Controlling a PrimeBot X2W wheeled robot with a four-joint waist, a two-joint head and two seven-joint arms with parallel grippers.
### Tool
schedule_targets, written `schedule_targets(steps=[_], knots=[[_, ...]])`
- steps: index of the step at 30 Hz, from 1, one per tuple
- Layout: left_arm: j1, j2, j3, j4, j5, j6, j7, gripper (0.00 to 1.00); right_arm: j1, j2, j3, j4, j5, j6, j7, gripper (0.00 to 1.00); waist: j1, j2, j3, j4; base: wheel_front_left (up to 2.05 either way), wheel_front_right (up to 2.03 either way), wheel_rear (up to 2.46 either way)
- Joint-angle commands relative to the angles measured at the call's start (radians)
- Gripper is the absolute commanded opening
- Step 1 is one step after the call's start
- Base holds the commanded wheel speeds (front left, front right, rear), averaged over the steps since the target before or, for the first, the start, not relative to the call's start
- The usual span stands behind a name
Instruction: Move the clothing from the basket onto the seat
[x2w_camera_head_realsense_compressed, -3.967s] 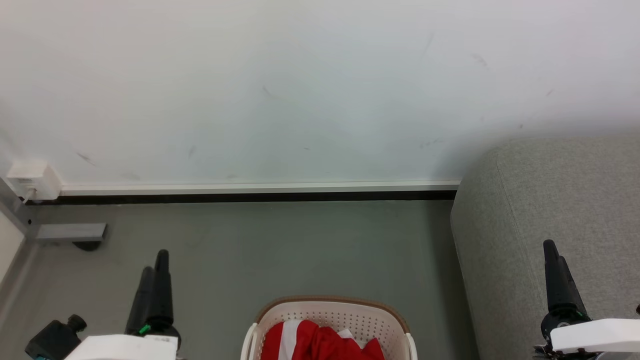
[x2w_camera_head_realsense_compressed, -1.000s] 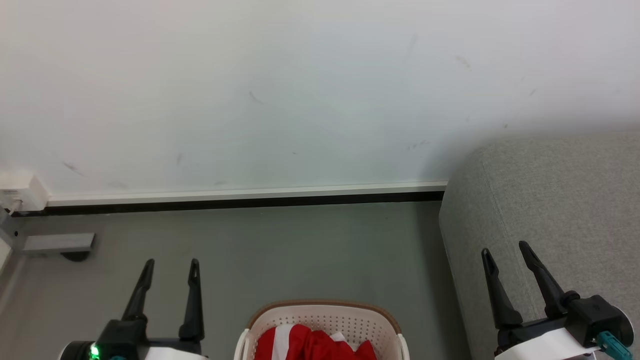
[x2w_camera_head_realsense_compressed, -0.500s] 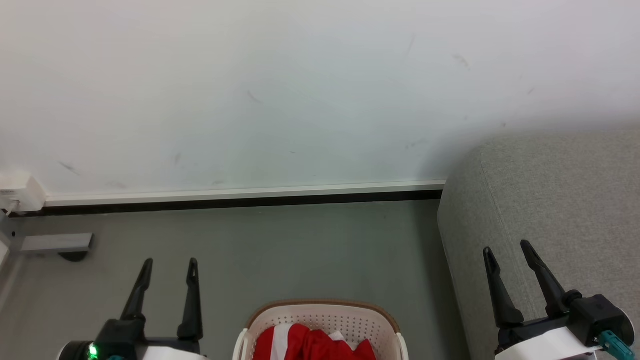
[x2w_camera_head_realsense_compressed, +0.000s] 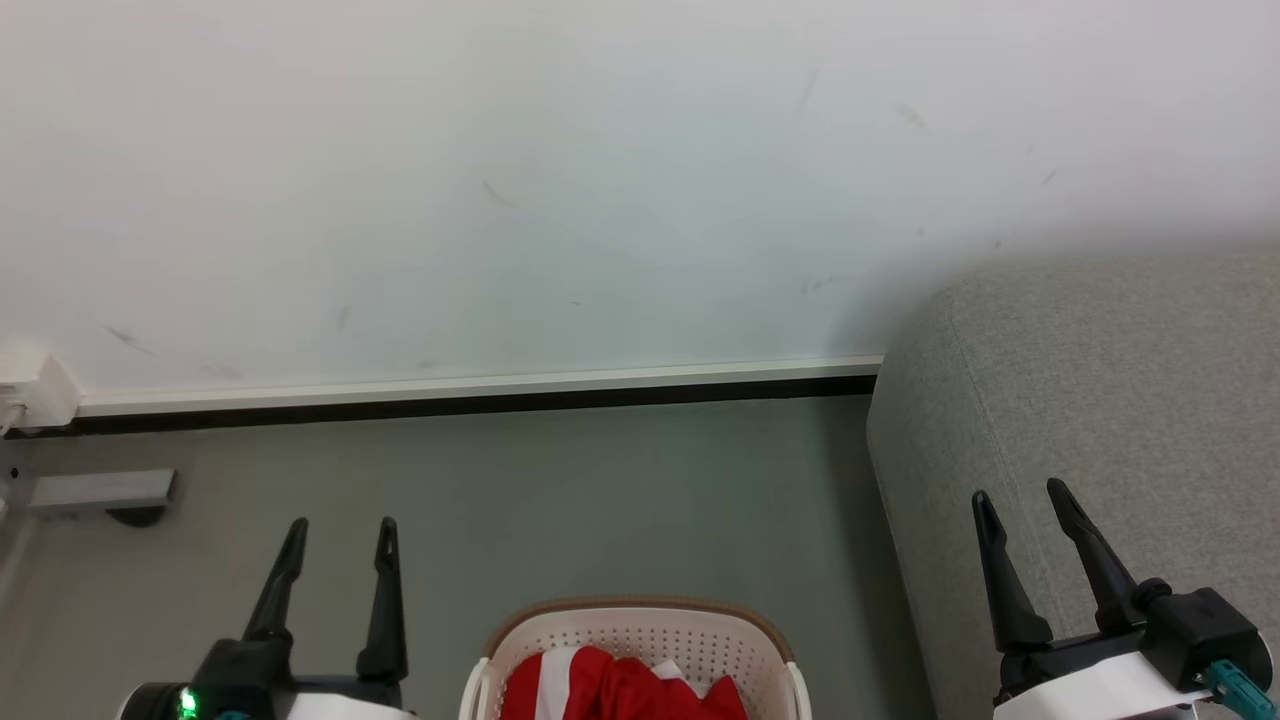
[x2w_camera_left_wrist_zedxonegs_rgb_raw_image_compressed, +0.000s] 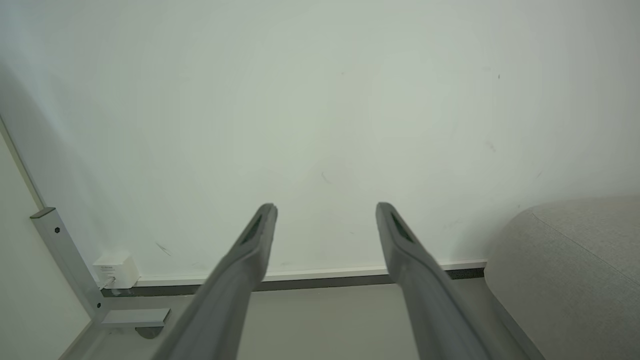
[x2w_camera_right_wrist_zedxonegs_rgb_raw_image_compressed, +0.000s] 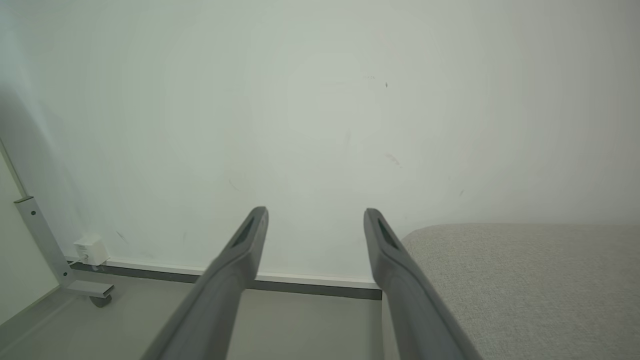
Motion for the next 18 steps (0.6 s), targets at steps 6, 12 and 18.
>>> schedule_targets(steps=[6,12,18], knots=[[-0.005,0.000,0.007,0.008,-0.008,-0.007,-0.001,1.00,-0.006,0.000,-0.003,-0.002,0.010,0.003,-0.001,1.00,0.0000,0.0000,0.005,-0.006,0.00,0.00,0.00],[-0.007,-0.002,0.011,0.029,-0.023,-0.015,-0.001,1.00,-0.014,0.001,-0.003,-0.007,0.011,0.003,0.000,1.00,0.0000,0.0000,0.016,-0.022,0.00,0.00,0.00],[-0.033,-0.005,0.013,0.078,-0.045,-0.028,-0.001,1.00,-0.025,0.003,-0.016,-0.023,0.017,0.003,0.000,1.00,0.0000,0.0000,0.057,-0.058,0.00,0.00,0.00]])
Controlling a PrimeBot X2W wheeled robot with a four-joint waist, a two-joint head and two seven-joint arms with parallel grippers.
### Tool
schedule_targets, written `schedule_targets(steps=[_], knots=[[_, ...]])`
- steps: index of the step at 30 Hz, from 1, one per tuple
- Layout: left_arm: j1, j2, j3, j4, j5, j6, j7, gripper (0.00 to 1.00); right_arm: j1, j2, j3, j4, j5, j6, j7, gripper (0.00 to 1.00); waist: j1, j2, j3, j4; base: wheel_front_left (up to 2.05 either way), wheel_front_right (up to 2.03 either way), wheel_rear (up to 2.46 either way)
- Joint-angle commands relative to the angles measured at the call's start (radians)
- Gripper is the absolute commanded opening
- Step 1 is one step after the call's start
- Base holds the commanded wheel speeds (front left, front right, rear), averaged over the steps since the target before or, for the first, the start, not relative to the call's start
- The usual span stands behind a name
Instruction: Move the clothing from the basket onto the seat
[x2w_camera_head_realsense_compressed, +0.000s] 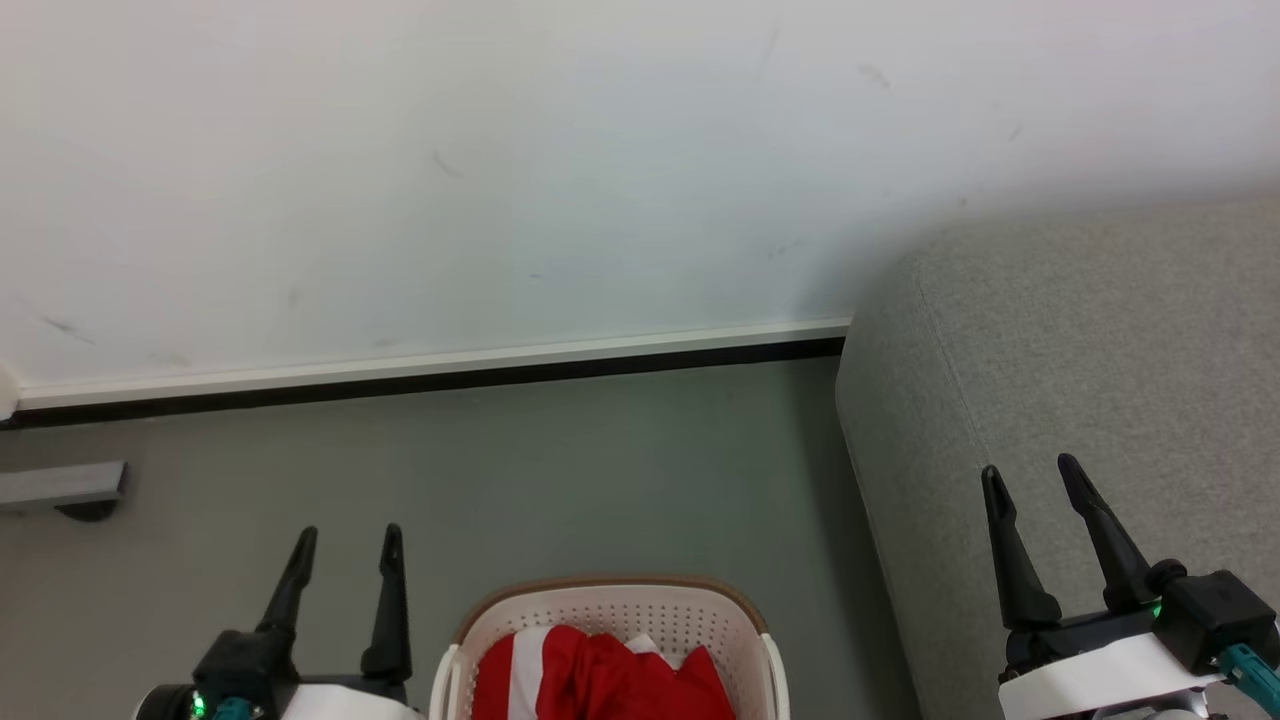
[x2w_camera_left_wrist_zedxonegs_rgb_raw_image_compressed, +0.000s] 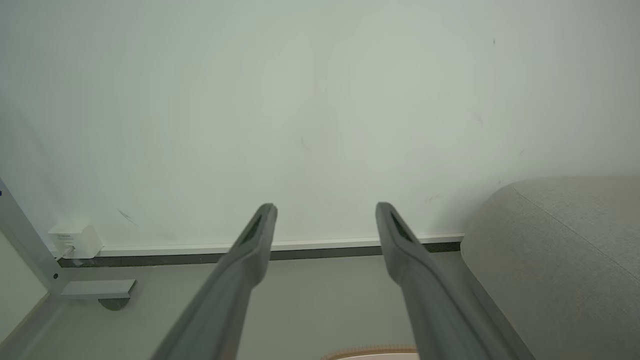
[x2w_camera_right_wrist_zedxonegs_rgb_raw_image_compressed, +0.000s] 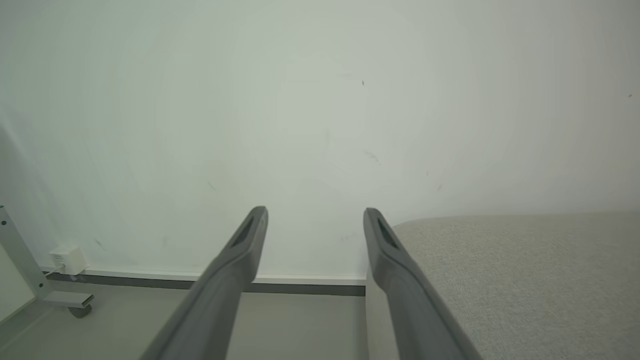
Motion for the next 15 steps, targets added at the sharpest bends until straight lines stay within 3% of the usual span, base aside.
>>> schedule_targets(steps=[1,15], knots=[[-0.017,0.004,0.005,0.014,-0.007,-0.007,-0.001,1.00,-0.014,0.003,-0.004,-0.008,0.013,0.003,0.000,1.00,-0.0001,-0.0001,0.024,-0.020,0.00,0.00,0.00],[-0.156,0.000,-0.003,0.202,-0.031,-0.049,-0.001,1.00,-0.089,-0.002,-0.026,-0.059,0.021,0.003,0.000,1.00,-0.0001,-0.0001,0.185,-0.102,0.00,0.00,0.00]])
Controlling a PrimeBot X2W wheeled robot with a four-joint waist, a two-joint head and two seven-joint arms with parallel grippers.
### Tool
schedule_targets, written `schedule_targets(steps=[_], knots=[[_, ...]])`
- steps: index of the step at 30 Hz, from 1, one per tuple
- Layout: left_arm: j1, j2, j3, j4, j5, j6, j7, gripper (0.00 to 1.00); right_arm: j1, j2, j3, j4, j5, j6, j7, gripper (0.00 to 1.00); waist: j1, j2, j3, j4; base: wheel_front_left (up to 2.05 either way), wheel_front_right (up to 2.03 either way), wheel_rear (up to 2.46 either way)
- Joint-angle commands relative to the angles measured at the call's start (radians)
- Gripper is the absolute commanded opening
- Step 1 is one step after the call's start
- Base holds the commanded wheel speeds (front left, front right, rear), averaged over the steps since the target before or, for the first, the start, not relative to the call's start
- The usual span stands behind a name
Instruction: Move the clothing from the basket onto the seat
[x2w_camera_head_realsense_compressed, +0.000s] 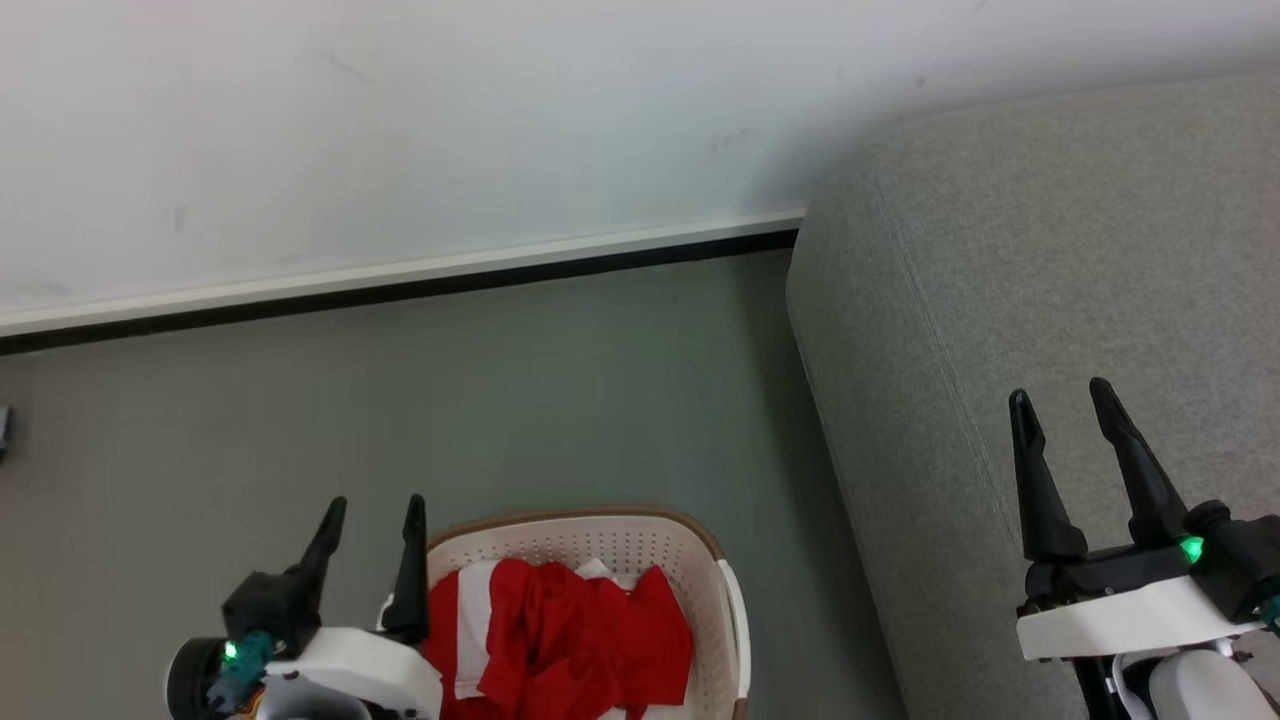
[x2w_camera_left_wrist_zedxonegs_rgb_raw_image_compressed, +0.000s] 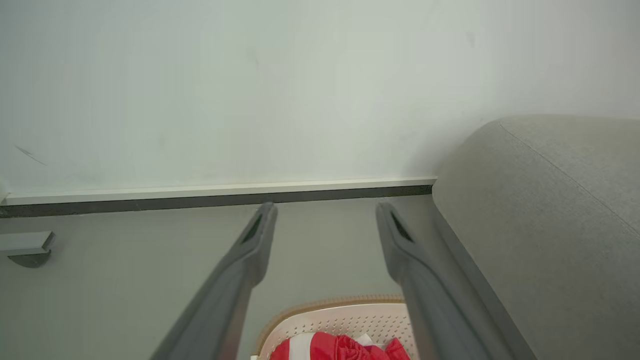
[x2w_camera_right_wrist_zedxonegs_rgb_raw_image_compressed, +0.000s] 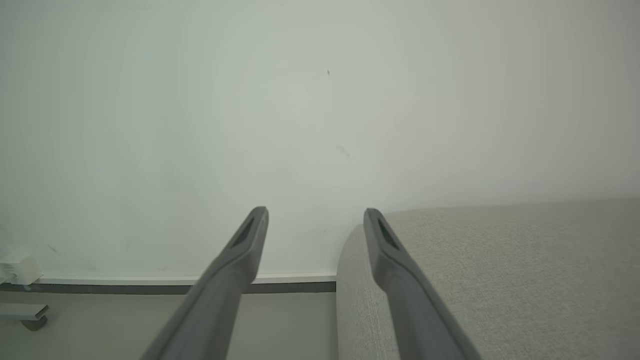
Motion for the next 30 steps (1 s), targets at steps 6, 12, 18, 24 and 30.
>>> schedule_targets(steps=[6,12,18,24,30], knots=[[-0.086,0.015,-0.004,0.128,0.002,-0.021,-0.001,1.00,-0.039,0.010,-0.024,-0.022,0.013,0.003,0.000,1.00,-0.0001,0.0000,0.098,-0.052,0.00,0.00,0.00],[-0.170,0.024,-0.009,0.243,-0.007,-0.042,-0.001,1.00,-0.070,0.031,-0.036,-0.045,0.057,0.003,0.000,1.00,-0.0001,0.0000,0.166,-0.085,0.00,0.00,0.00],[-0.240,0.031,-0.015,0.350,-0.005,-0.050,-0.001,1.00,-0.096,0.043,-0.044,-0.076,0.087,0.003,0.000,1.00,-0.0001,0.0000,0.229,-0.110,0.00,0.00,0.00],[-0.317,0.054,-0.018,0.512,-0.013,-0.054,-0.001,1.00,-0.124,0.054,-0.048,-0.097,0.135,0.003,0.000,1.00,-0.0001,0.0000,0.294,-0.134,0.00,0.00,0.00],[-0.412,0.070,-0.045,0.658,0.004,-0.061,0.003,1.00,-0.154,0.063,-0.064,-0.120,0.146,0.003,0.000,1.00,-0.0001,0.0000,0.360,-0.154,0.00,0.00,0.00]])
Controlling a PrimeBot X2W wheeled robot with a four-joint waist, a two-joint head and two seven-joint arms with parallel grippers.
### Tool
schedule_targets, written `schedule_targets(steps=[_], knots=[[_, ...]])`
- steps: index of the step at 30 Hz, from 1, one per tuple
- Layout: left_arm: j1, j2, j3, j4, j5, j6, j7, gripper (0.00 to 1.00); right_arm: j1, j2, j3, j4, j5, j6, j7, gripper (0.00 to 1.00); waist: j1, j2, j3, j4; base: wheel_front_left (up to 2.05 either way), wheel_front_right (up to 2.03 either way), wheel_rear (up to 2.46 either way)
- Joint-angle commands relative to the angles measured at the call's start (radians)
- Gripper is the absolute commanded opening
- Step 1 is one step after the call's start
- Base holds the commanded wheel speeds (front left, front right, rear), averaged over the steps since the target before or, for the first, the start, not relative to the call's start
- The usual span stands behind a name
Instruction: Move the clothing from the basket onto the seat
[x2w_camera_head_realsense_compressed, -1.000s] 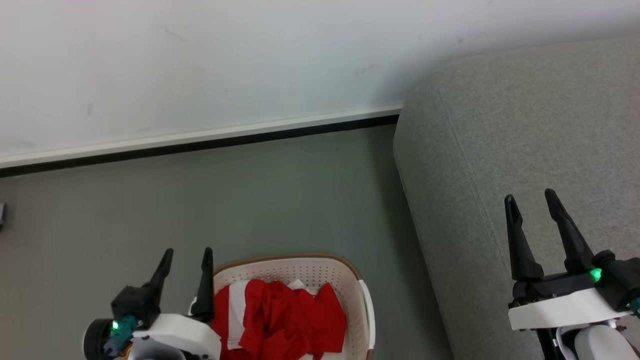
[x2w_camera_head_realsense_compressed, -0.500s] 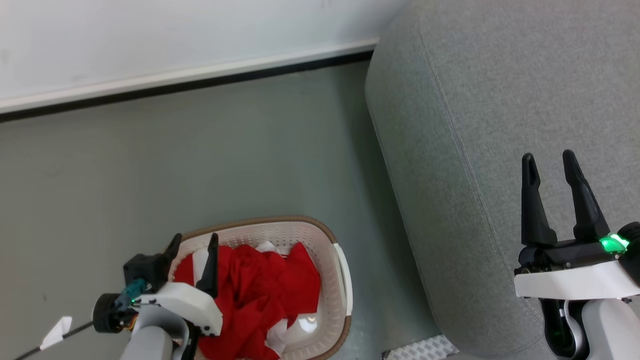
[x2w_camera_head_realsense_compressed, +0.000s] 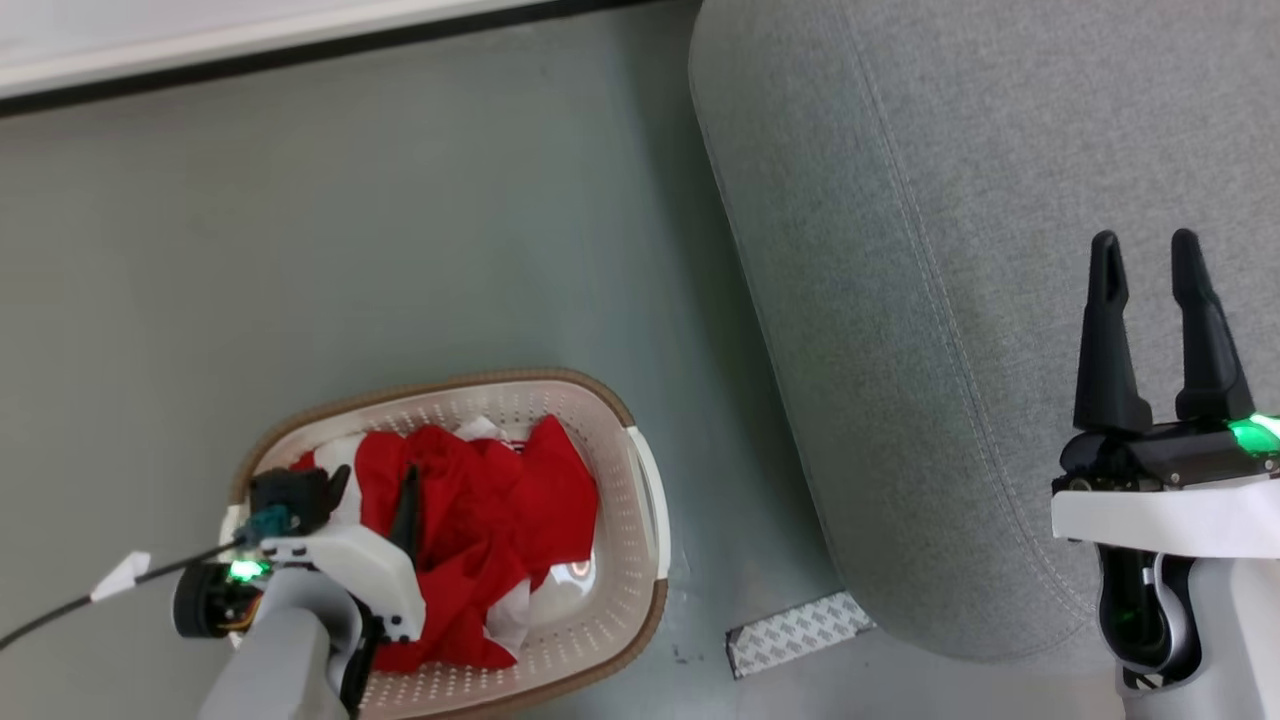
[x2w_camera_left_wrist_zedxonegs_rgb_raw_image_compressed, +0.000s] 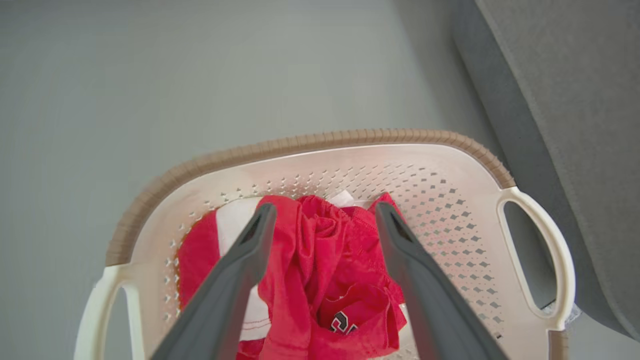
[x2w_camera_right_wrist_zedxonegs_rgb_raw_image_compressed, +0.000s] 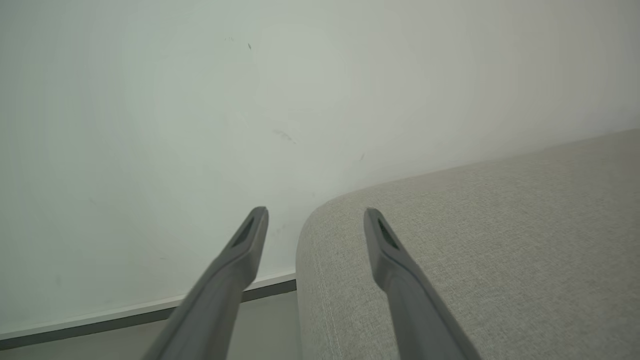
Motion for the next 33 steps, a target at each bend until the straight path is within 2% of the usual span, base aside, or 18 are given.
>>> schedule_targets(steps=[1,12,21,29,33], knots=[[-0.038,0.016,-0.007,0.041,0.007,-0.001,0.008,1.00,-0.022,0.005,-0.007,-0.011,0.008,0.003,0.000,1.00,-0.0001,0.0000,0.038,-0.017,0.00,0.00,0.00],[-0.202,0.057,-0.050,0.226,0.030,0.008,0.120,1.00,-0.071,0.011,-0.006,-0.082,0.029,0.003,0.000,1.00,-0.0001,0.0000,0.156,-0.066,0.00,0.00,0.00],[-0.273,0.107,-0.077,0.273,0.053,0.060,0.254,1.00,-0.090,0.011,0.001,-0.145,0.062,0.003,0.000,1.00,-0.0001,0.0000,0.235,-0.116,0.00,0.00,0.00],[-0.313,0.148,-0.107,0.282,0.064,0.055,0.324,1.00,-0.099,0.011,0.010,-0.163,0.093,0.003,0.000,1.00,-0.0001,0.0000,0.291,-0.158,0.00,0.00,0.00],[-0.309,0.145,-0.119,0.287,0.063,0.040,0.372,1.00,-0.094,0.011,0.005,-0.163,0.098,0.003,0.000,1.00,-0.0001,0.0000,0.298,-0.162,0.00,0.00,0.00]])
